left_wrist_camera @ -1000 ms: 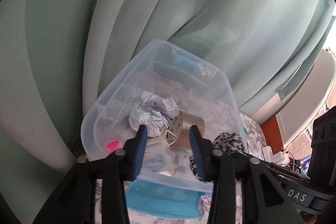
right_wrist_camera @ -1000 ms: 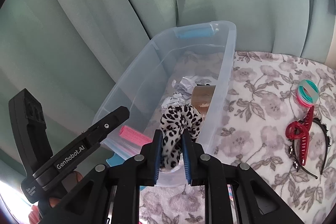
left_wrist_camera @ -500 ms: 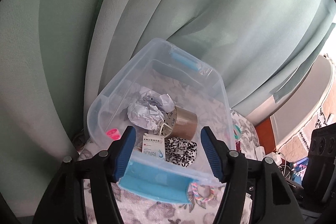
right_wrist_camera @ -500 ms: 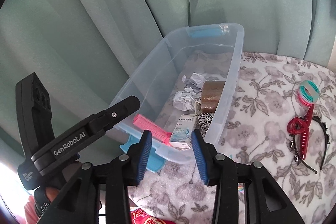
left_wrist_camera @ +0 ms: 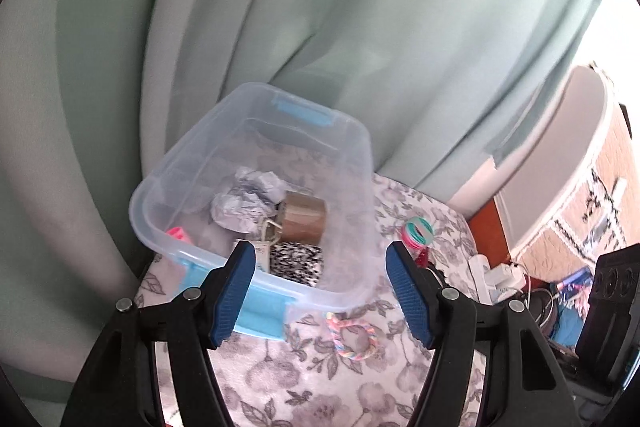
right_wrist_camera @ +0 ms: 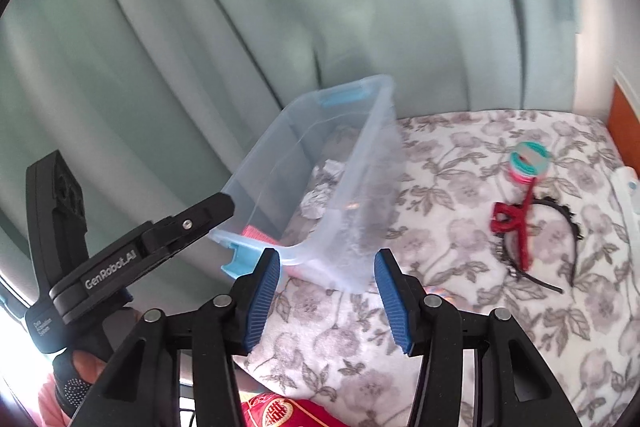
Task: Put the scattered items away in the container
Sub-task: 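Withdraw both tools from the box toward the red claw clip and rope toy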
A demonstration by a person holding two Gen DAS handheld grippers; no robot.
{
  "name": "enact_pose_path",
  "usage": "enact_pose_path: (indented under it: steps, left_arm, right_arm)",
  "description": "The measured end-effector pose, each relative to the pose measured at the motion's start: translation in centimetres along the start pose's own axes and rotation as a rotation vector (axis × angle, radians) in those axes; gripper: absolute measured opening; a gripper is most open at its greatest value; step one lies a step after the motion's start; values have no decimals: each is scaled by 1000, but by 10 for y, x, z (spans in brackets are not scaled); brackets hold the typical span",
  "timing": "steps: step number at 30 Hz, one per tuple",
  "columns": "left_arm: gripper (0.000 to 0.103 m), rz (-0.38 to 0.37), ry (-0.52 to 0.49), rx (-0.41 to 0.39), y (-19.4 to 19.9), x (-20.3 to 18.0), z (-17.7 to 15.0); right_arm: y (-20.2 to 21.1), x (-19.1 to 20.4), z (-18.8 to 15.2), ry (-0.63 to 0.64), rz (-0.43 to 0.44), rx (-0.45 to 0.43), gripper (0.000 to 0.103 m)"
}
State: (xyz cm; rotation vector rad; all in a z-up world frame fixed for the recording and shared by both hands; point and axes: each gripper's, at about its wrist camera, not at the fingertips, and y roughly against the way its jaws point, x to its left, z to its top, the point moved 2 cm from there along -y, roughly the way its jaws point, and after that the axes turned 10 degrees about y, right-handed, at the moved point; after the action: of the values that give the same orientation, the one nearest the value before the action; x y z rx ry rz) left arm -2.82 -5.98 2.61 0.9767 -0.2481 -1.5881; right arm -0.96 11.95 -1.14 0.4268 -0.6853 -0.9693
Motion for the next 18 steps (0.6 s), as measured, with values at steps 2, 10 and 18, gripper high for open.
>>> enact_pose_path:
  steps: [2,10,18]
  left_arm:
    - [69,-5,-44,9,-1,-18,-6]
    - [69,-29,-193,102,-26,-84,-45]
    - [69,43,-296,247,-78,-106,-98]
  right_arm:
    - [16,-18,-3,-40,-19,-32,54]
    - [67,-99,-23,-218,-115,-115,58]
    - [74,-154,-52,-350,-139,-94,58]
